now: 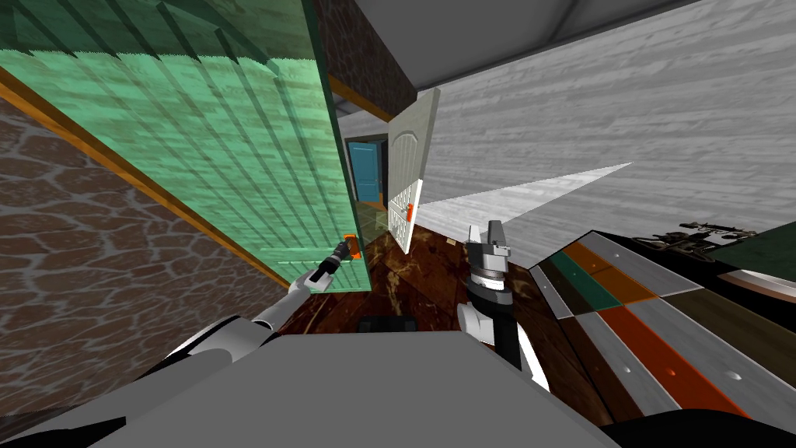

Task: Pull the door open

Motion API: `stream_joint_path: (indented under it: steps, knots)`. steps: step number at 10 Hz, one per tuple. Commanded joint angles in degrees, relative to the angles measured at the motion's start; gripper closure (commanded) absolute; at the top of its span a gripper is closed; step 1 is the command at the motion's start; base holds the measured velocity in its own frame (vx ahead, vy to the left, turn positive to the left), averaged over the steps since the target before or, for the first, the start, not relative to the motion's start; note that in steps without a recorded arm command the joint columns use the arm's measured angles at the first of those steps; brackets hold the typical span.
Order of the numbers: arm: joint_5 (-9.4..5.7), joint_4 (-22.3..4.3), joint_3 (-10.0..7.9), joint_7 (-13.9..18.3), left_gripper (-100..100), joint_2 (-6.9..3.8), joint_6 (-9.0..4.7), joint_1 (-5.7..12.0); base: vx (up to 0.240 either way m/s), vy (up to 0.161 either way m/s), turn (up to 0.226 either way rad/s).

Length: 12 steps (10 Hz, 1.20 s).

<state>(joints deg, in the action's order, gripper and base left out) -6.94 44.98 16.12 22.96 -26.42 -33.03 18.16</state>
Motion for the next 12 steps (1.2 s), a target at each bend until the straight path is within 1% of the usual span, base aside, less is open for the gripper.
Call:
stream_joint_path:
  steps: [1,9,10,12]
  knots:
    - [0.04,0.2,0.43,0.74,100,-0.51,-0.6,-0.26,0.004,0.007,0.019]
    - [0.04,0.2,0.43,0.74,100,-0.51,-0.6,-0.26,0.0,-0.001,0.0]
    - [0.16,1.52,1.95,2.71,100,-2.39,-1.76,-1.71,-0.003,-0.007,-0.015]
    - [0.16,1.52,1.95,2.71,100,-2.39,-1.76,-1.71,-0.003,-0.007,-0.012]
